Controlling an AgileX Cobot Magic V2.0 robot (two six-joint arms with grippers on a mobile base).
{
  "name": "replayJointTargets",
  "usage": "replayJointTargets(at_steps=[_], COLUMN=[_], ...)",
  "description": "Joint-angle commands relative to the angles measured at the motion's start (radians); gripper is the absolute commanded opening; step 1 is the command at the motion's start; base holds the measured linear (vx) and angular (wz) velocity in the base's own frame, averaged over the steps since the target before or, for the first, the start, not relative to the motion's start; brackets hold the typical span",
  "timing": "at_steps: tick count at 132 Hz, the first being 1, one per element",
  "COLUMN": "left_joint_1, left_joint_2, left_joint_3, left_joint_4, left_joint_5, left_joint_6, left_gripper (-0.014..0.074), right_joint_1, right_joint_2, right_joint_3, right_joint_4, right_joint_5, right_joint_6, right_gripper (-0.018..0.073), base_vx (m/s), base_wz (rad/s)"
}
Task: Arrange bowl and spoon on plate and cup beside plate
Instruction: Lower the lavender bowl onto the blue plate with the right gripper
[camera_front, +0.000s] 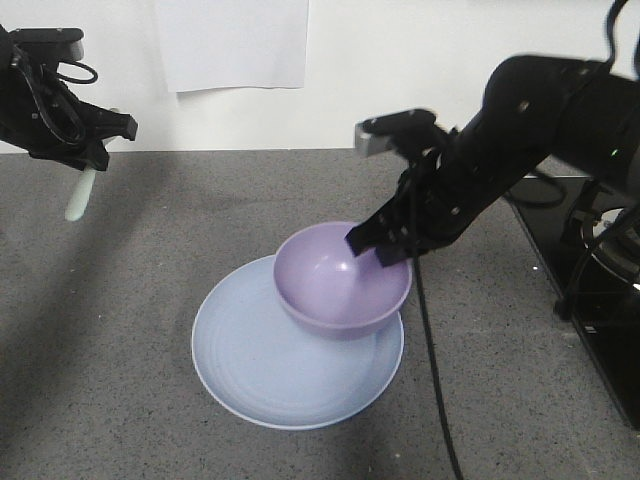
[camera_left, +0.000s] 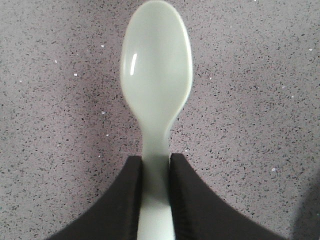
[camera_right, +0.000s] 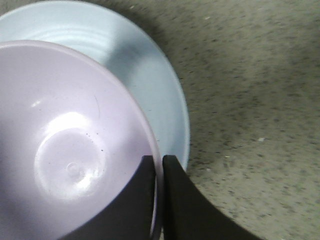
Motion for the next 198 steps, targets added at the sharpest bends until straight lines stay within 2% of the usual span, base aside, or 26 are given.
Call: replayJointTargets(at_steps=[1, 37, 53, 76, 102, 125, 137, 182, 198], left_joint_1=[-0.004, -0.004, -0.004, -0.004, -0.004, -0.004, -0.004, -0.004, -0.004], left_joint_2=[-0.057, -0.057, -0.057, -0.057, -0.057, -0.057, -0.057, -0.057, -0.057], left_joint_3=[-0.027, -0.027, -0.027, -0.027, -0.027, -0.027, -0.027, -0.027, -0.027], left_joint_4=[-0.013, -0.013, -0.013, -0.013, -0.013, -0.013, -0.013, -0.013, -0.013], left_joint_5=[-0.040, -0.040, -0.040, -0.041, -0.040, -0.040, -0.040, -0.040, -0.040], left_joint_6=[-0.002, -0.002, -0.002, -0.002, -0.002, -0.002, -0.002, -0.002, -0.002], left_gripper=[-0.0006, -0.0006, -0.0006, -0.0006, -0.0006, -0.0006, -0.0006, -0.0006, -0.0006], right_joint_1=[0.028, 0.096, 0.097, 0.097, 0.097, 0.097, 0.097, 0.092, 0.092], right_joint_2=[-0.039, -0.039, -0.039, -0.039, -0.038, -0.038, -0.038, -0.105, -0.161], right_joint_3=[0.017, 0.119, 0.155, 0.164, 0.164, 0.164, 0.164, 0.161, 0.161], right_joint_4=[0.003, -0.008, -0.001, -0.005, -0.005, -0.009, -0.009, -0.021, -0.071], right_joint_5=[-0.087, -0.199, -0.257, -0.268, -0.265, -0.262, -0.261, -0.259, -0.255], right_joint_6=[-0.007, -0.012, -0.012, -0.014, -0.015, -0.015, -0.015, 0.001, 0.053], right_gripper=[0.0014, 0.0020, 0.0026, 0.0045, 0.0150, 0.0327, 0.0382, 0.0400, 0.0400], base_vx=[0.00, 0.00, 0.00, 0.00, 0.00, 0.00, 0.00, 0.00, 0.00], base_wz=[0.00, 0.00, 0.00, 0.00, 0.00, 0.00, 0.00, 0.00, 0.00])
